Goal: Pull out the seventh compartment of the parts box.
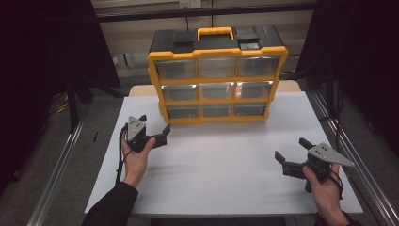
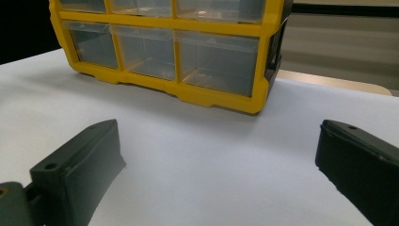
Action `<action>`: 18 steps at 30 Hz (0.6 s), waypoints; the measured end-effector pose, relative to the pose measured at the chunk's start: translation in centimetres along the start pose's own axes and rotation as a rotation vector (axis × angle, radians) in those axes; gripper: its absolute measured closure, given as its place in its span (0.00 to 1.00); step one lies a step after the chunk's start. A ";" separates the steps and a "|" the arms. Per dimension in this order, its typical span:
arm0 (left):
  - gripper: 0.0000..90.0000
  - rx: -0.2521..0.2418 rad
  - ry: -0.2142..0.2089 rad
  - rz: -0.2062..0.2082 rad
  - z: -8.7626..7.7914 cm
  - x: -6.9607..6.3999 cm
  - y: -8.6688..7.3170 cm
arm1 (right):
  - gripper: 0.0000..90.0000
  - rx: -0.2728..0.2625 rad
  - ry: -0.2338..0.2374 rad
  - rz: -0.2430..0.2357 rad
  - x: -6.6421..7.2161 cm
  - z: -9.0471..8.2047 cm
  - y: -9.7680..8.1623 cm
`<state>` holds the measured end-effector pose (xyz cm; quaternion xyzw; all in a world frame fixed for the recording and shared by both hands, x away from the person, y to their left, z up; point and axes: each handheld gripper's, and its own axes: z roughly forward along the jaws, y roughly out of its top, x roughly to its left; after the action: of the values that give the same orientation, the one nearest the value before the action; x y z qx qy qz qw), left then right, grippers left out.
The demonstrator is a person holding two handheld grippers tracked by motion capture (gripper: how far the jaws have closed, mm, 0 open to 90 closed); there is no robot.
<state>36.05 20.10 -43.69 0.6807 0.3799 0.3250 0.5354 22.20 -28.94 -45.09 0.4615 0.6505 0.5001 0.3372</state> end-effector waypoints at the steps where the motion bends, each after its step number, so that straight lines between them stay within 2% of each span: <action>1: 0.03 0.000 -0.002 0.010 0.2 0.1 0.1 | 0.01 0.000 -0.001 0.000 0.0 0.0 0.0; 3: 0.03 0.004 -0.004 0.002 0.3 0.2 0.2 | 0.01 0.001 0.000 0.001 0.0 0.0 0.0; 4: 0.03 -0.012 -0.007 -0.015 0.7 0.1 0.2 | 0.01 0.001 0.001 0.000 0.0 0.0 0.0; 5: 0.03 0.001 0.005 -0.004 0.7 0.1 0.3 | 0.01 0.002 0.000 0.003 0.0 0.0 0.0; 7: 0.03 -0.010 0.009 0.019 1.0 0.2 0.4 | 0.01 0.002 0.001 0.002 0.0 0.0 0.0; 9: 0.03 -0.014 0.024 0.016 1.6 0.3 0.5 | 0.01 0.003 0.001 0.005 0.0 0.0 0.0; 12: 0.04 -0.023 0.024 0.026 1.8 0.4 0.7 | 0.01 0.004 0.000 0.005 0.0 0.0 0.0; 13: 0.04 -0.026 0.026 0.033 2.0 0.4 0.7 | 0.01 0.004 0.000 0.005 0.0 0.0 0.0; 14: 0.04 0.004 0.020 0.049 2.1 0.5 0.9 | 0.01 0.004 0.000 0.004 0.0 0.0 0.0; 16: 0.04 -0.018 0.029 0.076 2.6 0.4 1.0 | 0.01 0.005 -0.002 0.001 0.0 0.1 0.0; 18: 0.04 -0.002 0.032 0.132 3.1 0.4 1.1 | 0.01 0.003 -0.006 0.000 0.0 0.0 0.0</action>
<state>39.04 18.80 -43.27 0.6986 0.3423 0.3706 0.5073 22.24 -28.95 -45.12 0.4633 0.6504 0.4977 0.3385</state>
